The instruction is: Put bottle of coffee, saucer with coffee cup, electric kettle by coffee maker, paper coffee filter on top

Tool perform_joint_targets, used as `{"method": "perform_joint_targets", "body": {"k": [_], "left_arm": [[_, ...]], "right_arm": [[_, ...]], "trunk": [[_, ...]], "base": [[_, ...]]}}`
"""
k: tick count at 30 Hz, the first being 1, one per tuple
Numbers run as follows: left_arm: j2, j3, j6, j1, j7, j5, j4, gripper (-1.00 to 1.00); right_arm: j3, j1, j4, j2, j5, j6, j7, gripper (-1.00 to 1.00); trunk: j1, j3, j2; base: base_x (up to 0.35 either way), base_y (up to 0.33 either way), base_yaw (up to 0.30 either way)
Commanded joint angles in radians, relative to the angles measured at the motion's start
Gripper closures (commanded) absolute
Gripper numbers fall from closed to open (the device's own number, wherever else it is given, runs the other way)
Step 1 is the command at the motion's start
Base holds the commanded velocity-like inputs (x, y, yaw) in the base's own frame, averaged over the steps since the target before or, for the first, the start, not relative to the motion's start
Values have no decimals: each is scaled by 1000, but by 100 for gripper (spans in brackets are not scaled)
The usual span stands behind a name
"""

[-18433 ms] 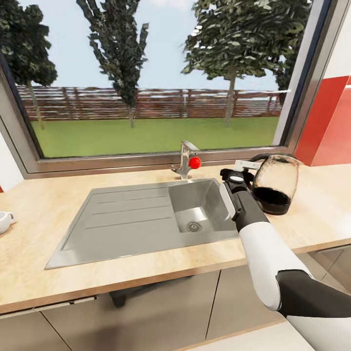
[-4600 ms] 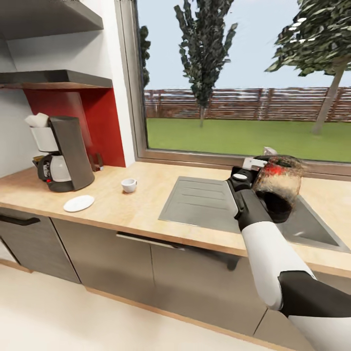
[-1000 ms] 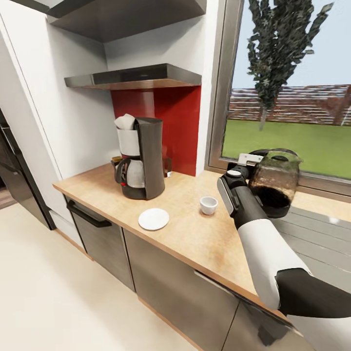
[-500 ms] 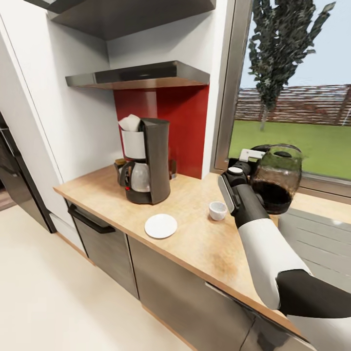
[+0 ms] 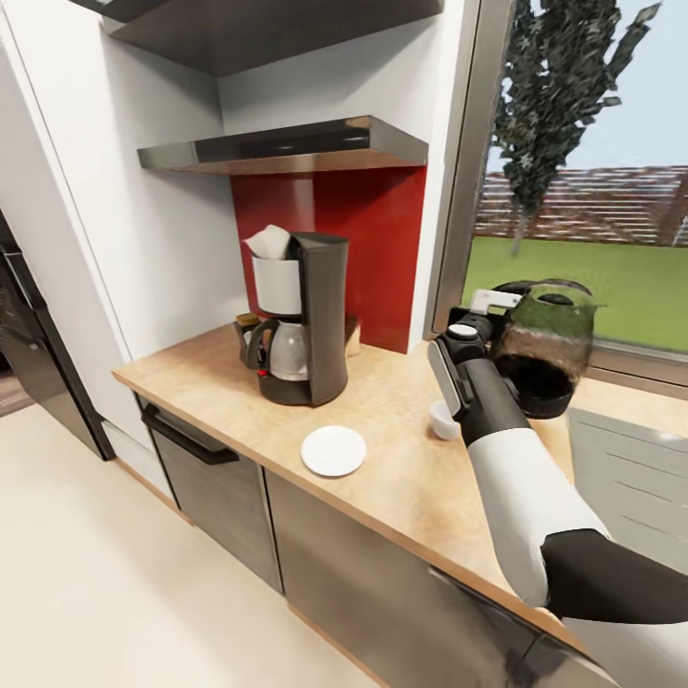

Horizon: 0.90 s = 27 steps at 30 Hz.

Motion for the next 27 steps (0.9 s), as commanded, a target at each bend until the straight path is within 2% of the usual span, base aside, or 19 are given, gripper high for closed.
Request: {"method": "perform_joint_targets", "body": {"k": [1, 4, 6, 9, 20, 27], "left_arm": [[0, -1, 0, 0, -6, 10, 0, -100], [1, -1, 0, 0, -6, 10, 0, -100], [1, -1, 0, 0, -6, 10, 0, -100], [0, -1, 0, 0, -6, 10, 0, -100], [1, -1, 0, 0, -6, 10, 0, -100], [1, -1, 1, 0, -6, 10, 0, -100]], "right_arm": [[3, -1, -1, 0, 2, 7, -4, 100], [34, -2, -1, 1, 2, 9, -5, 100], [77, -3, -1, 1, 2, 27, -6, 100], [92, -31, 0, 3, -1, 73, -5, 100], [100, -127, 20, 11, -4, 156, -4, 100], [100, -138, 31, 20, -7, 161, -4, 100]], "trunk": [[0, -1, -1], [0, -1, -1], [0, -1, -1], [0, -1, -1], [0, -1, -1], [0, -1, -1]], "base": [[1, 177, 0], [0, 119, 0], [0, 44, 0], [0, 16, 0], [0, 1, 0], [55, 96, 0]]}}
